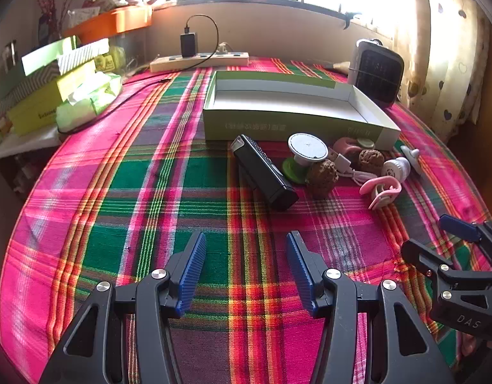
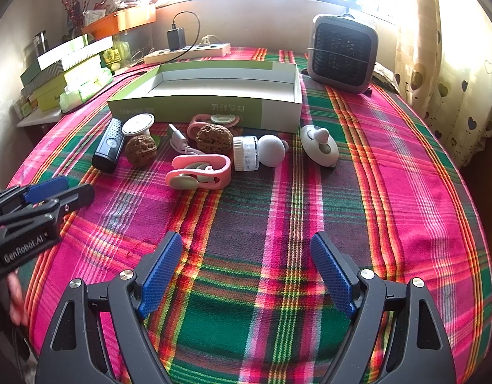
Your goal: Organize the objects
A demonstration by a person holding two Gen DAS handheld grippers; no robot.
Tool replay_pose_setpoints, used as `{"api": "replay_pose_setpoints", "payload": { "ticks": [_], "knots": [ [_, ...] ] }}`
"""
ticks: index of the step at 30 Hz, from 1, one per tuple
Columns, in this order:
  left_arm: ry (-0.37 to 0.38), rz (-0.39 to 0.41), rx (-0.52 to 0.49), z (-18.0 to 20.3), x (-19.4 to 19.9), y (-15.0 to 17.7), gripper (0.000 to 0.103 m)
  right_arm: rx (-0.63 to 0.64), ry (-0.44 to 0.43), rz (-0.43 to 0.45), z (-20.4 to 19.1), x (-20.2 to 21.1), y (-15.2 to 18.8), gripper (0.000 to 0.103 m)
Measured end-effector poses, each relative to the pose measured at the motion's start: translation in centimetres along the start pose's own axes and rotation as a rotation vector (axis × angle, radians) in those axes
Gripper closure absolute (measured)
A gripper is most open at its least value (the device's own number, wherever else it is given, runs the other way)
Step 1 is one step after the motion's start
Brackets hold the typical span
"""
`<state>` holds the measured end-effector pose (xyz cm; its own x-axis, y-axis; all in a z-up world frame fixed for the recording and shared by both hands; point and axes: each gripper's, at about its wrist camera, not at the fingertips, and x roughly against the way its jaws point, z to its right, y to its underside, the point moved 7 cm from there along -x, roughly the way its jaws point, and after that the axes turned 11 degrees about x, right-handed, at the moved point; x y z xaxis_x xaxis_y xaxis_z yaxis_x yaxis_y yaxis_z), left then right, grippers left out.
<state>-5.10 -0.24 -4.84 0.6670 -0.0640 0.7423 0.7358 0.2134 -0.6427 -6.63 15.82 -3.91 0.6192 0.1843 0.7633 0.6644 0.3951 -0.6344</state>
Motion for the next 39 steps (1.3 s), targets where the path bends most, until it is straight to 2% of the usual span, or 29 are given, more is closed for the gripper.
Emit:
{"api": "replay_pose_setpoints", "payload": {
  "ticks": [5, 11, 18, 21, 28, 32, 35, 39],
  "knots": [
    [0.104, -0.038, 0.061, -0.9, -0.2, -0.9, 0.053, 0.002, -0.007, -0.007, 0.6, 0.0, 0.2, 0.02],
    [0.153, -0.069, 0.075, -1.0, -0.6, -1.8, 0.053, -0.014, 0.003, -0.017, 2.2, -0.2, 0.1, 0.02],
    [0.219, -0.065, 0.077, -0.3, -0.5, -3.4, 0.053, -0.069, 0.042, -0.007, 5.4, 0.0, -0.7, 0.021],
    [0.217, -0.068, 0.07, 0.1, -0.8, -4.0, 0.053, -0.061, 0.093, 0.0, 6.7, 0.2, -1.5, 0.021],
    [0.194, -0.101, 0.077, 0.1, -2.1, -4.9, 0.053, -0.041, 0.122, -0.017, 8.3, -1.3, -3.1, 0.023],
    [0.177, -0.118, 0.058, 0.4, -3.0, -5.2, 0.053, -0.05, 0.1, -0.026, 8.7, -2.4, -3.6, 0.024],
    [0.168, -0.136, 0.066, 0.4, -3.6, -5.2, 0.053, -0.023, 0.106, -0.044, 8.6, -3.2, -3.9, 0.029],
    [0.146, -0.151, 0.051, 0.5, -4.3, -5.2, 0.053, -0.008, 0.099, -0.054, 8.8, -3.9, -4.4, 0.03]
  ]
}}
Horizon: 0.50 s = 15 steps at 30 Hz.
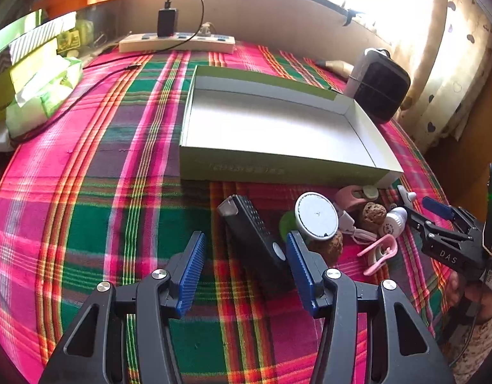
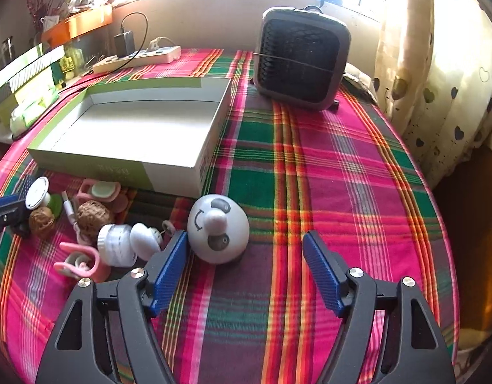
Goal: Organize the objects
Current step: 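Grasp the white panda-face toy with the right tool while the left tool grasps the black rectangular device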
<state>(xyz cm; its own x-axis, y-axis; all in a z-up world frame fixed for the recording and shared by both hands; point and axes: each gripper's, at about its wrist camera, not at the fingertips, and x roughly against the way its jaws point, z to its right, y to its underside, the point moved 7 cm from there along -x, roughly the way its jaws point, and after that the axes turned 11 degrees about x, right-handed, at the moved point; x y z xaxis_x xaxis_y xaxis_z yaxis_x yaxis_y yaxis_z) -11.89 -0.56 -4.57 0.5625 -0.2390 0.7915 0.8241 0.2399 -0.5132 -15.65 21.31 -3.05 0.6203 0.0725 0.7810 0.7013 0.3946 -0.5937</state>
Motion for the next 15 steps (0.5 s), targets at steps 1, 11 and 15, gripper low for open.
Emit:
{"api": "replay_pose_setpoints", "payload": {
  "ticks": [1, 11, 15],
  "knots": [
    [-0.002, -0.001, 0.001, 0.0, 0.0, -0.1, 0.053, 0.0, -0.005, -0.003, 0.0, -0.2, -0.1, 0.03],
    [-0.03, -0.001, -0.001, 0.1, -0.6, -0.8, 0.053, 0.019, -0.042, 0.003, -0.6, -0.9, -1.0, 0.046],
    [-0.034, -0.001, 0.005, 0.0, -0.6, -1.0, 0.055, 0.02, -0.053, 0.006, -0.9, -0.9, -1.2, 0.053]
  ]
}}
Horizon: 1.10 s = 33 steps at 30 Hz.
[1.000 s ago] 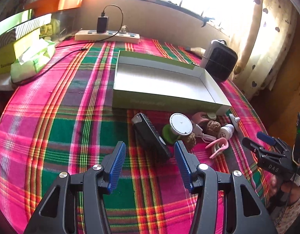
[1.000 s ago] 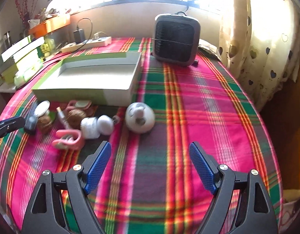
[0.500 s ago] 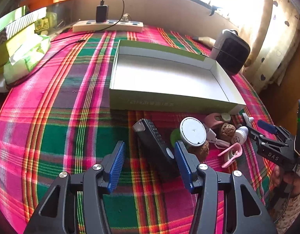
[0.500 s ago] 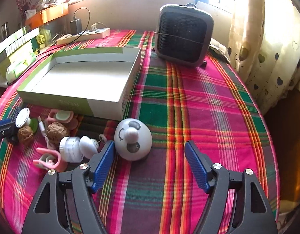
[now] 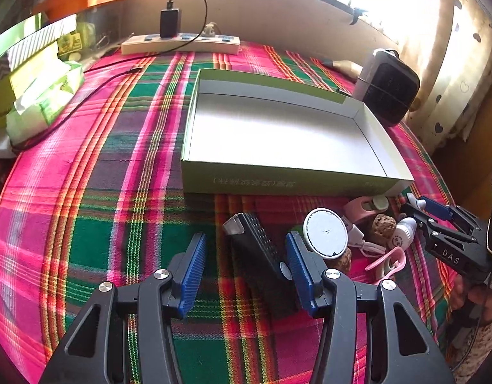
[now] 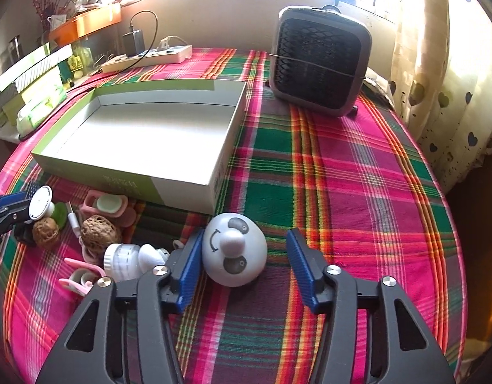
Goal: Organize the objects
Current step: 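Grasp the white panda-face toy with the right tool while the left tool grasps the black rectangular device, then carry both held objects over the white box tray and lower them inside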
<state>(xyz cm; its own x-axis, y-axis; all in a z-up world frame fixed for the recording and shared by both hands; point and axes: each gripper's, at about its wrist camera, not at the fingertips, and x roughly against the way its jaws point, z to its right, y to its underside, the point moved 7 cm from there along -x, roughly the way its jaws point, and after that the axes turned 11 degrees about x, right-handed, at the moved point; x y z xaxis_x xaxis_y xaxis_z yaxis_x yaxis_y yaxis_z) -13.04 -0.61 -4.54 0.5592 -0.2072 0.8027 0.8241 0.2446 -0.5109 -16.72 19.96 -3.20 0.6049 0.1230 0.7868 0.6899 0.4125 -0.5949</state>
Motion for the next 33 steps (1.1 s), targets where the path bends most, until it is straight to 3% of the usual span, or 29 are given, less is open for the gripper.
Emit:
{"api": "replay_pose_setpoints", "payload": {
  "ticks": [4, 6, 10, 13, 33],
  "knots": [
    [-0.007, -0.001, 0.004, 0.0, -0.1, -0.2, 0.06, -0.002, -0.008, 0.005, -0.3, 0.0, 0.0, 0.06],
    [0.009, -0.009, 0.004, 0.1, -0.2, -0.2, 0.068, -0.001, -0.013, 0.006, -0.5, 0.1, 0.0, 0.062],
    [0.005, -0.01, -0.009, 0.3, -0.3, -0.1, 0.07, -0.006, -0.011, 0.006, -0.5, 0.1, 0.0, 0.062],
    [0.004, -0.013, -0.019, 0.4, -0.3, 0.0, 0.078, -0.012, -0.01, 0.007, -0.5, 0.2, 0.1, 0.062],
    [0.008, 0.003, -0.043, 0.6, 0.3, -0.1, 0.082, -0.027, -0.034, 0.024, -0.9, 1.0, 0.1, 0.063]
  ]
}}
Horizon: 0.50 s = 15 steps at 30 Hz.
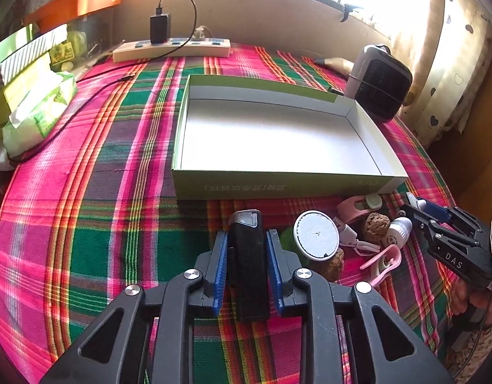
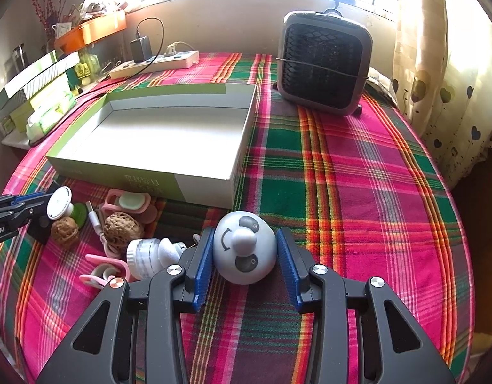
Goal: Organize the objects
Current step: 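Carry both held objects over the white box tray and lower them inside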
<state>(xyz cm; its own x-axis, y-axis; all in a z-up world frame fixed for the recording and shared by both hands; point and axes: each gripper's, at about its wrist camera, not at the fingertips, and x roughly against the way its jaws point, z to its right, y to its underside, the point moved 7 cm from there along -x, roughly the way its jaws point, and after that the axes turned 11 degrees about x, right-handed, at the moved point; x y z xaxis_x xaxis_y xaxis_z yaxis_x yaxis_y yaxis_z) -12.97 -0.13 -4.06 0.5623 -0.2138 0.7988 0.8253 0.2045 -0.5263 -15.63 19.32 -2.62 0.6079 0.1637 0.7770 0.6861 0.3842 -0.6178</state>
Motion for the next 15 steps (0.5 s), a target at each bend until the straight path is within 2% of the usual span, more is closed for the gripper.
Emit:
{"api": "replay_pose_setpoints", "payload": {
  "ticks": [1, 2, 15],
  "knots": [
    [0.001, 0.001, 0.0, -0.01, 0.0, -0.03, 0.082, 0.0, -0.001, 0.003, -0.02, 0.09, -0.05, 0.063],
    [-0.031, 0.017, 0.044, -0.24, 0.01, -0.15, 0.082, 0.001, -0.001, 0.004, -0.04, 0.14, -0.08, 0.063],
    [-0.04, -0.001, 0.025, -0.25, 0.26, 0.73, 0.081, -0.001, -0.007, 0.012, -0.57, 0.65, 0.13, 0.063]
  ]
}}
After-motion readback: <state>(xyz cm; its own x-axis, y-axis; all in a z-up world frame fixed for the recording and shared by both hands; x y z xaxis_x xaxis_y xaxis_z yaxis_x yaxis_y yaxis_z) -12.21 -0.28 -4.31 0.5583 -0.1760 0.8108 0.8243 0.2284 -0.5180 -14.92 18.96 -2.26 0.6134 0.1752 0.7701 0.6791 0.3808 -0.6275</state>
